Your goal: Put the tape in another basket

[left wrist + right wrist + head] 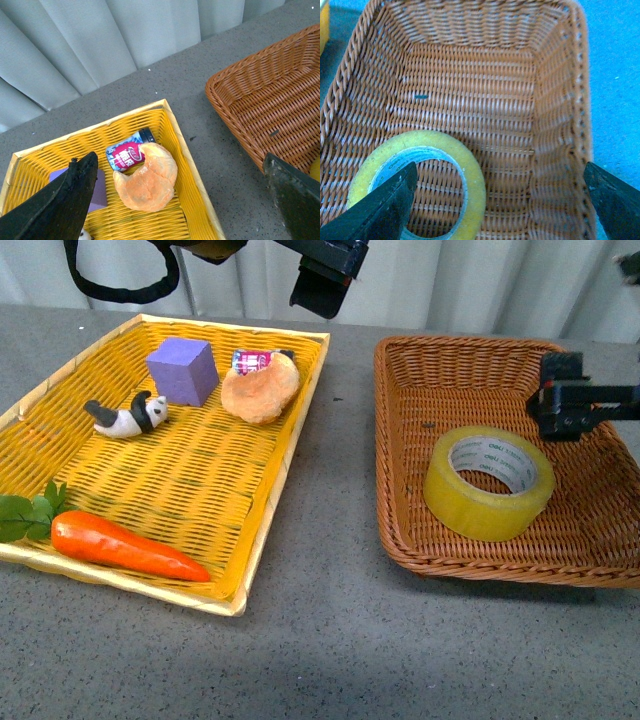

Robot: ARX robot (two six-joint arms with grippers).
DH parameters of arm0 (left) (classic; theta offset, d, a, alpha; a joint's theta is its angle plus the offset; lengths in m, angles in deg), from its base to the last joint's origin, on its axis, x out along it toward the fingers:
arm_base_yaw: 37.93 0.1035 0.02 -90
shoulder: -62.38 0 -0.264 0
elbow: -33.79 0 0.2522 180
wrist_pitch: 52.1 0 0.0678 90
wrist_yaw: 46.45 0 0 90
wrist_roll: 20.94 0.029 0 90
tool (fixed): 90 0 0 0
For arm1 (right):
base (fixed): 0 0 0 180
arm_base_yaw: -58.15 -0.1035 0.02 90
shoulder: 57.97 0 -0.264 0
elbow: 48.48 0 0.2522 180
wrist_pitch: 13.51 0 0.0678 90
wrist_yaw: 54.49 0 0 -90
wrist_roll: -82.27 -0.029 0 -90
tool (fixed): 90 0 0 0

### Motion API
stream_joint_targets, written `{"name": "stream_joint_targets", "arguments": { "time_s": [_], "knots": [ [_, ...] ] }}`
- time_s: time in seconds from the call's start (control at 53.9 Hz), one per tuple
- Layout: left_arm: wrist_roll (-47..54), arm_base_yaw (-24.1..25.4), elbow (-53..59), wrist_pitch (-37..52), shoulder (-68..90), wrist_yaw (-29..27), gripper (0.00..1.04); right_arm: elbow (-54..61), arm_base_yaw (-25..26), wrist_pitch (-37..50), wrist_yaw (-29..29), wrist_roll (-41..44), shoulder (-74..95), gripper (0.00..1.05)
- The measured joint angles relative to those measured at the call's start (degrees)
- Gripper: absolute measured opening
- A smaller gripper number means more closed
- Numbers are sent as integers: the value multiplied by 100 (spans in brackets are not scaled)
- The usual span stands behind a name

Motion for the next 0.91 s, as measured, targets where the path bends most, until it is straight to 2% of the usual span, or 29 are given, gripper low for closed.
{"name": "stream_joint_targets", "arguments": {
  "time_s": [0.037, 0.056, 0.074, 0.111, 0.13, 0.148, 0.223, 0.297, 0.408, 0.482, 0.593, 0.779, 0.909],
  "knots": [
    [-66, -4, 61, 181, 2, -168, 97, 44, 11, 149, 85, 9, -13, 95],
    [-210, -4, 205, 588, 2, -468, 93, 214, 11, 787, 286, 26, 48, 91],
    [-289, -2, 289, 822, 0, -621, 92, 256, 13, 942, 328, 31, 66, 90],
    [-599, 15, 691, 1757, -48, -1110, 84, 619, 13, 2205, 586, 44, 199, 83],
    [-671, 26, 804, 1967, -74, -1189, 83, 721, 15, 2511, 616, 46, 236, 81],
    [-800, 50, 1043, 2363, -153, -1252, 79, 992, 17, 3217, 640, 61, 289, 77],
    [-1082, 234, 1781, 3338, -468, -1231, 66, 1611, 37, 4597, 603, 90, 264, 65],
    [-1239, 437, 2409, 3777, -887, -1145, 54, 2055, 90, 5377, 601, 94, -129, 52],
    [-1325, 651, 3128, 4009, -1486, -920, 36, 2468, 166, 5462, 586, 92, -761, 35],
    [-1344, 780, 3567, 4074, -1803, -778, 23, 2771, 291, 5394, 273, 105, -1086, 22],
    [-1381, 997, 4148, 4098, -2223, -616, 4, 3174, 382, 5211, 271, 109, -1565, 3],
    [-1419, 1220, 4846, 4074, -3034, -315, 4, 3689, 415, 4767, 275, 122, -2535, 1],
    [-1421, 1384, 5302, 4297, -3281, -205, 4, 3814, 415, 3899, 273, 125, -3453, 1]
  ]
}}
